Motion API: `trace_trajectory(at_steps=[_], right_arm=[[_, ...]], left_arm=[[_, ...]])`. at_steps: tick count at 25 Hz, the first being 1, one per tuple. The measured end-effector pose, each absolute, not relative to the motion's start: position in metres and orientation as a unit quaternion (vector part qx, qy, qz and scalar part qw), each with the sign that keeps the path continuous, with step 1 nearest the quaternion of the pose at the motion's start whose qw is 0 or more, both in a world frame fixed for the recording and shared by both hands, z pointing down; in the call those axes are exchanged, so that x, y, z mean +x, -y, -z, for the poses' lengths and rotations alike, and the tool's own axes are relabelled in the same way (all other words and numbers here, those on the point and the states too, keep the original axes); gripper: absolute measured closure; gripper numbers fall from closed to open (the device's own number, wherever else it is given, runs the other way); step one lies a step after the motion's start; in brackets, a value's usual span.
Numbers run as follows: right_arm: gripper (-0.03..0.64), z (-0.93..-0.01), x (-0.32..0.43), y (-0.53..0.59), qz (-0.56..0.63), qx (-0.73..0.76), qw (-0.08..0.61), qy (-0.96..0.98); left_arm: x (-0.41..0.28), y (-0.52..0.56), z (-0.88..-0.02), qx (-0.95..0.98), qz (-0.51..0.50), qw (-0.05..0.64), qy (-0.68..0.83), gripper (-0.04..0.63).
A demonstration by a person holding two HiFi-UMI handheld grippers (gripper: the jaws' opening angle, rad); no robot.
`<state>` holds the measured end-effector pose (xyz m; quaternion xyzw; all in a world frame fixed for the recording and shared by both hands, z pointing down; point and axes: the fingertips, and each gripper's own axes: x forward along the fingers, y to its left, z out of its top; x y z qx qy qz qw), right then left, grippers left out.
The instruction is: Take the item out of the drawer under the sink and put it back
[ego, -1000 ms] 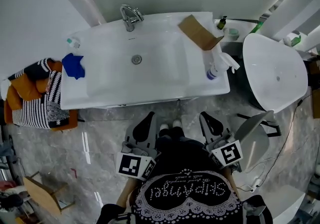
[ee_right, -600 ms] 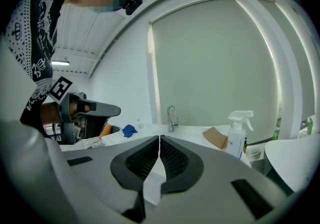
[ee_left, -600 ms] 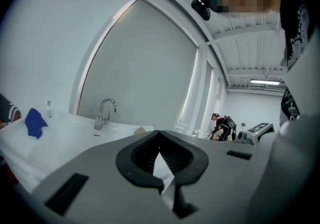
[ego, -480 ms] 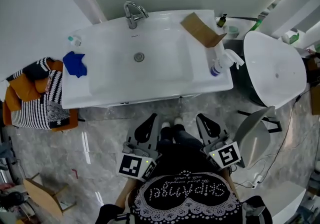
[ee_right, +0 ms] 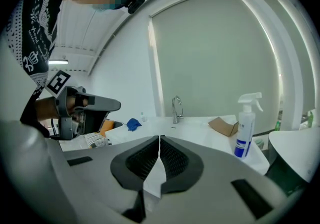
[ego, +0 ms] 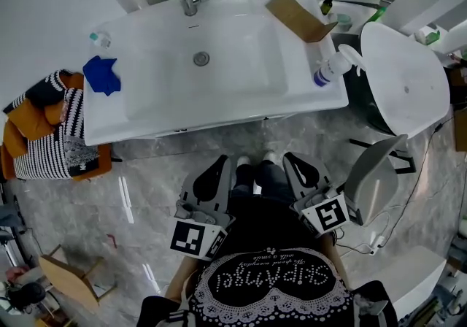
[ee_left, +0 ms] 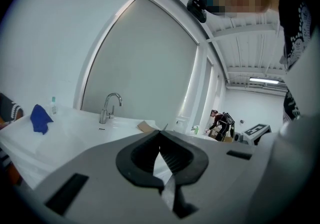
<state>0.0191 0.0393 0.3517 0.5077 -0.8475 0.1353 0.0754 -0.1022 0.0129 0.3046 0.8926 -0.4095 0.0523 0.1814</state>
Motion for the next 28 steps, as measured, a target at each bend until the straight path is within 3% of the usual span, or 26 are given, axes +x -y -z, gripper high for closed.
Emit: trace_trajectory(at_steps=[20,23,28], right_arm=[[0.592,-0.463,0.046,-0.008,-0.179,0.524,0.197,0.809],[0.540,-0.480,0.047,-0.006,-0.190,0.528,0.202,0.802],[0.529,-0.507,0.050,-0.004,-0.206,0.539,0.202,0.791]], left_arm=[[-0.099,-0.008,-0.345,0.887,-0.069,0.242,0.387,0.591],[-0.098,-0.010,-0.354,0.886,-0.077,0.250,0.384,0.591],[-0.092,-0.015,-0.365,0.887,-0.089,0.262,0.369,0.591]])
